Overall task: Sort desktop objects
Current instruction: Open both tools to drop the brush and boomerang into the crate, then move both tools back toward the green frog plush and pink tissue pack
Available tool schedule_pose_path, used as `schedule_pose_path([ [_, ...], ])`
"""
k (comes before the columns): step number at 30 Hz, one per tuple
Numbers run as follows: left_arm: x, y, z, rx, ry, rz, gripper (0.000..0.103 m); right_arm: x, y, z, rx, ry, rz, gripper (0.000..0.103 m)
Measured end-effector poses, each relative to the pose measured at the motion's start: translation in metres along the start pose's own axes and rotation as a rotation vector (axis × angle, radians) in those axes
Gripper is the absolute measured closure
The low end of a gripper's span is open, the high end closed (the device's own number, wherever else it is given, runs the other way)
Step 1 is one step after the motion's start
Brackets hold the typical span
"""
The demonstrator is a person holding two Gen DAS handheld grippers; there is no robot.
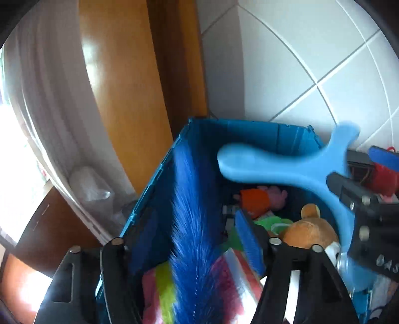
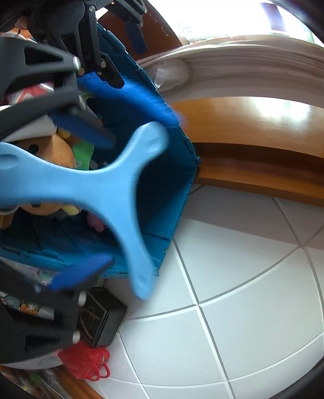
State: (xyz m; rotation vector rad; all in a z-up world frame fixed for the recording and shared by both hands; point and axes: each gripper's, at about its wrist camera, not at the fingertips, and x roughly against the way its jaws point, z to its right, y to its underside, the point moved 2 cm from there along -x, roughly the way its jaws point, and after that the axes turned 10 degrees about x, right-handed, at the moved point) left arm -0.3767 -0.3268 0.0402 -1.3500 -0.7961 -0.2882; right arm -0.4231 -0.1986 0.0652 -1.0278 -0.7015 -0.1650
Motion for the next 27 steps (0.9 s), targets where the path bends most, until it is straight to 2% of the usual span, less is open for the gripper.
schedule_pose_path([
  [8, 0.000, -0.001, 0.015, -0.016, 0.028, 0.004, 0.034, 0.007, 0.004, 0.012, 0.004, 0.016, -0.009, 0.006],
  [11, 0.014, -0.001, 0.011, -0.002, 0.023, 0.018, 0.034, 0.023, 0.007, 0.007, 0.007, 0.014, 0.005, 0.005],
  [13, 0.026, 0.000, 0.008, 0.004, 0.020, 0.032, 0.034, 0.031, 0.009, 0.008, 0.010, 0.014, 0.016, 0.000],
  [17, 0.057, 0.004, 0.005, 0.012, 0.022, 0.069, 0.028, 0.053, 0.018, 0.012, 0.003, 0.010, 0.049, 0.000],
  [20, 0.081, 0.015, 0.008, 0.010, 0.046, 0.104, 0.024, 0.073, 0.027, 0.013, -0.001, 0.010, 0.073, 0.000],
  [27, 0.119, 0.060, 0.007, 0.030, 0.095, 0.168, 0.023, 0.126, 0.068, 0.009, -0.030, 0.033, 0.141, 0.000],
])
